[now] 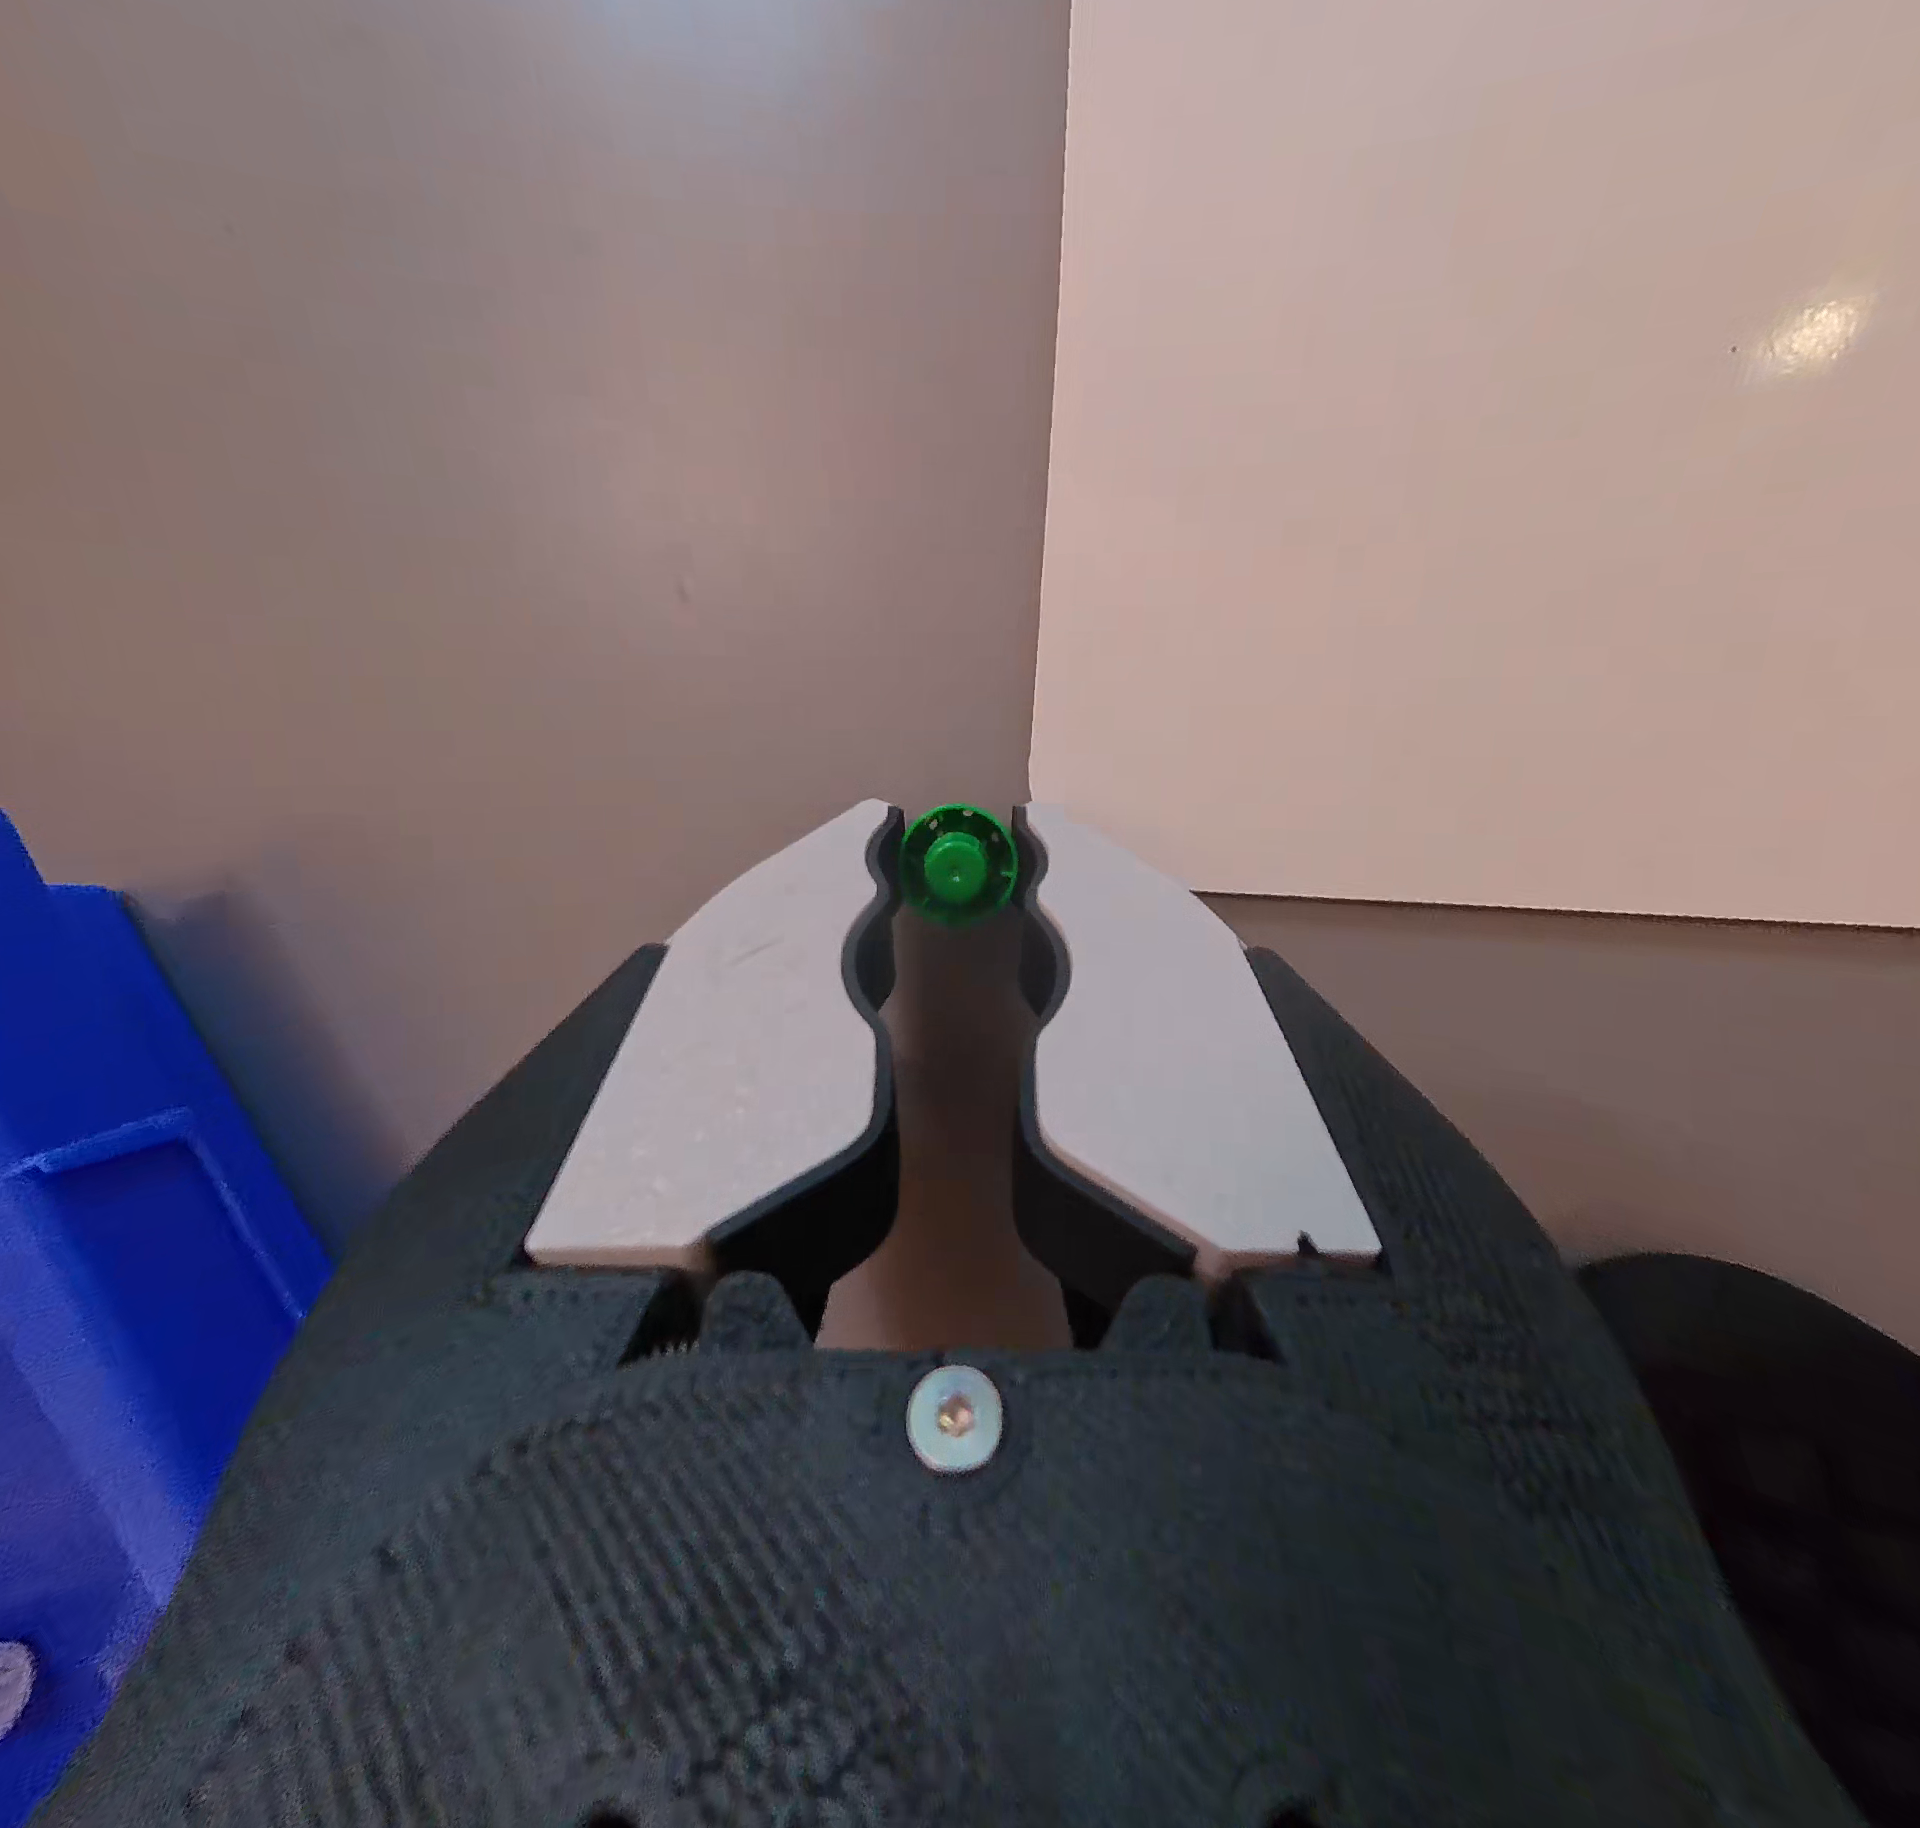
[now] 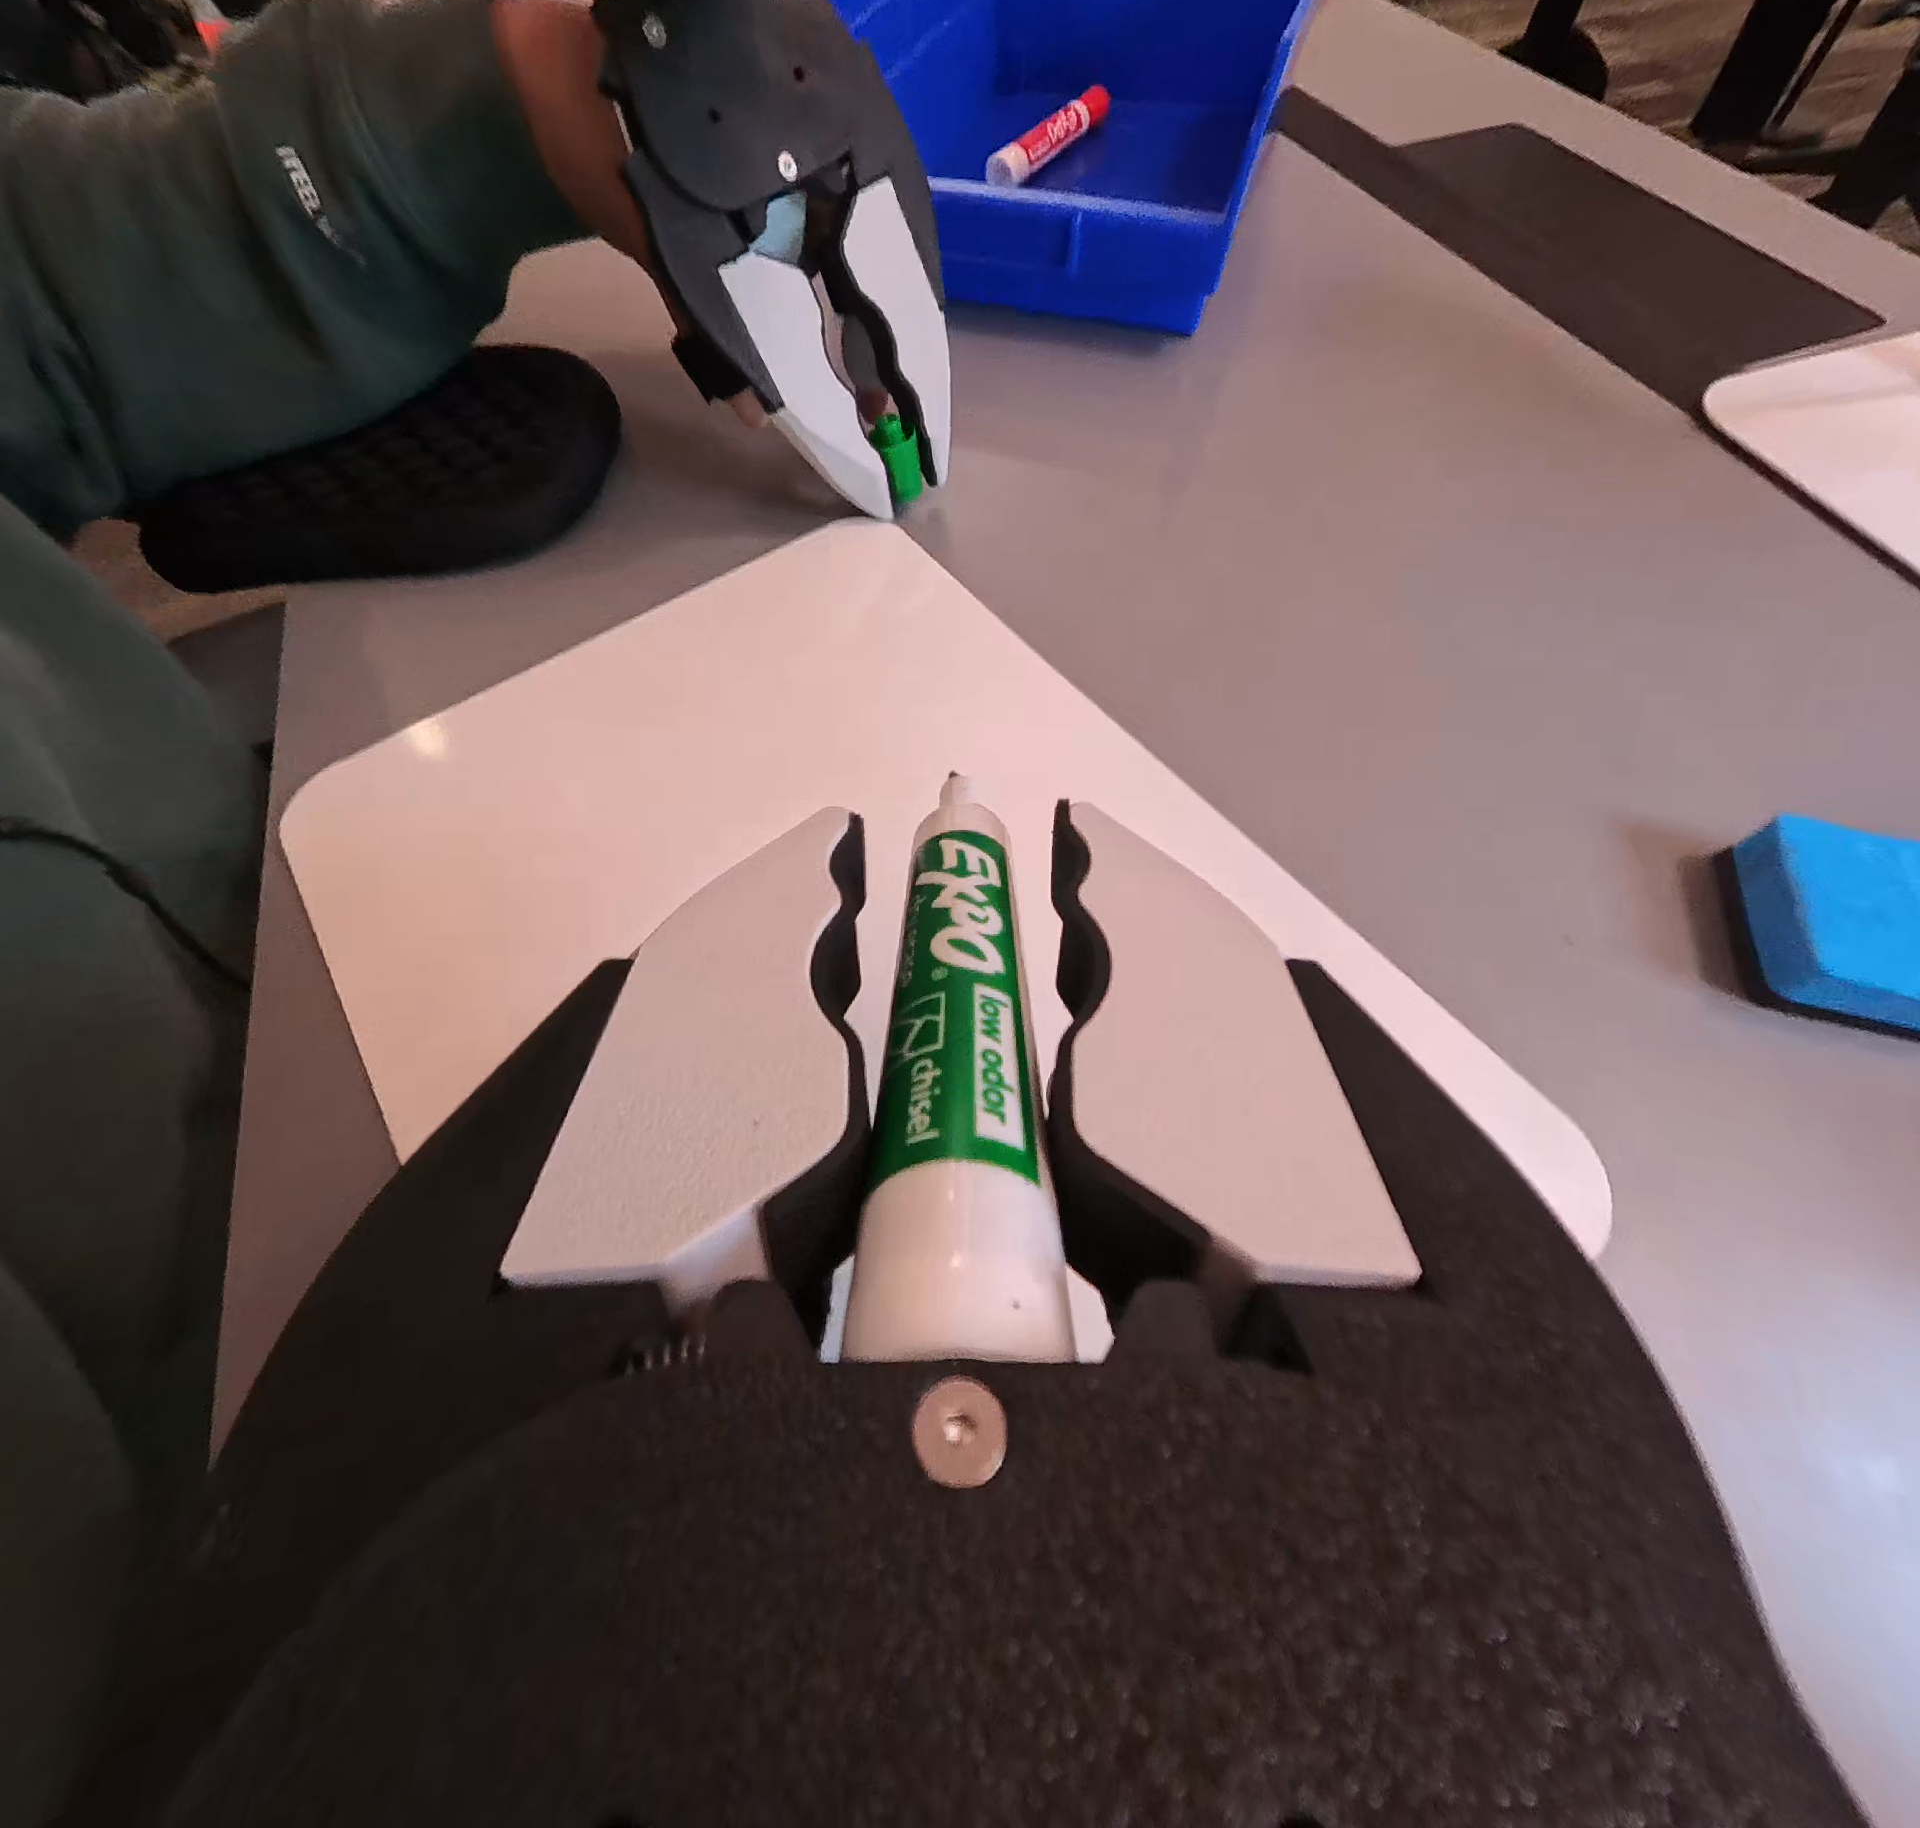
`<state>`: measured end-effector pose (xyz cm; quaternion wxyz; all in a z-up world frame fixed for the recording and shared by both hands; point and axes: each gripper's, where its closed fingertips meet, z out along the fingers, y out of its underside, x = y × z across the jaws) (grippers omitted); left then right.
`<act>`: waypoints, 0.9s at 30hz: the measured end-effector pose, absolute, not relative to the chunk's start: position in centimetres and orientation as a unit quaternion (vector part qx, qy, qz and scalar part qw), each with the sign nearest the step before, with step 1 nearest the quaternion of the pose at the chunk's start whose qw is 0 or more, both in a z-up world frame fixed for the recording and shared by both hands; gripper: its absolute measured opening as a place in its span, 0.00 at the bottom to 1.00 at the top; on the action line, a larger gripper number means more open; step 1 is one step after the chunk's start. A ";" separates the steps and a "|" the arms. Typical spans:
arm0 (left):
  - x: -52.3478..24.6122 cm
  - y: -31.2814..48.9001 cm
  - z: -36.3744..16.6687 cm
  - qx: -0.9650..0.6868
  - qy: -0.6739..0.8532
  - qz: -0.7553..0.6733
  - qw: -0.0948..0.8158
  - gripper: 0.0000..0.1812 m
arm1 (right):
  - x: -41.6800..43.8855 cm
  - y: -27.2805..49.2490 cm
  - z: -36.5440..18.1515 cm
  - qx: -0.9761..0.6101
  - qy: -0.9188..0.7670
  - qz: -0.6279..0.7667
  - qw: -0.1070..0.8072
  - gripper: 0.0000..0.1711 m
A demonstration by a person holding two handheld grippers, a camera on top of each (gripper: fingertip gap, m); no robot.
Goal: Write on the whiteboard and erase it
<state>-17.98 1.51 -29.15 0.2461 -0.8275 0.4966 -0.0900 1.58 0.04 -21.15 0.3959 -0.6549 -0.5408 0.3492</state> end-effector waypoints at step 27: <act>-17.9 1.9 -29.3 -0.836 0.475 -0.106 0.255 0.11 | 7.5 -5.7 -20.7 -0.675 -0.514 0.335 0.409 0.20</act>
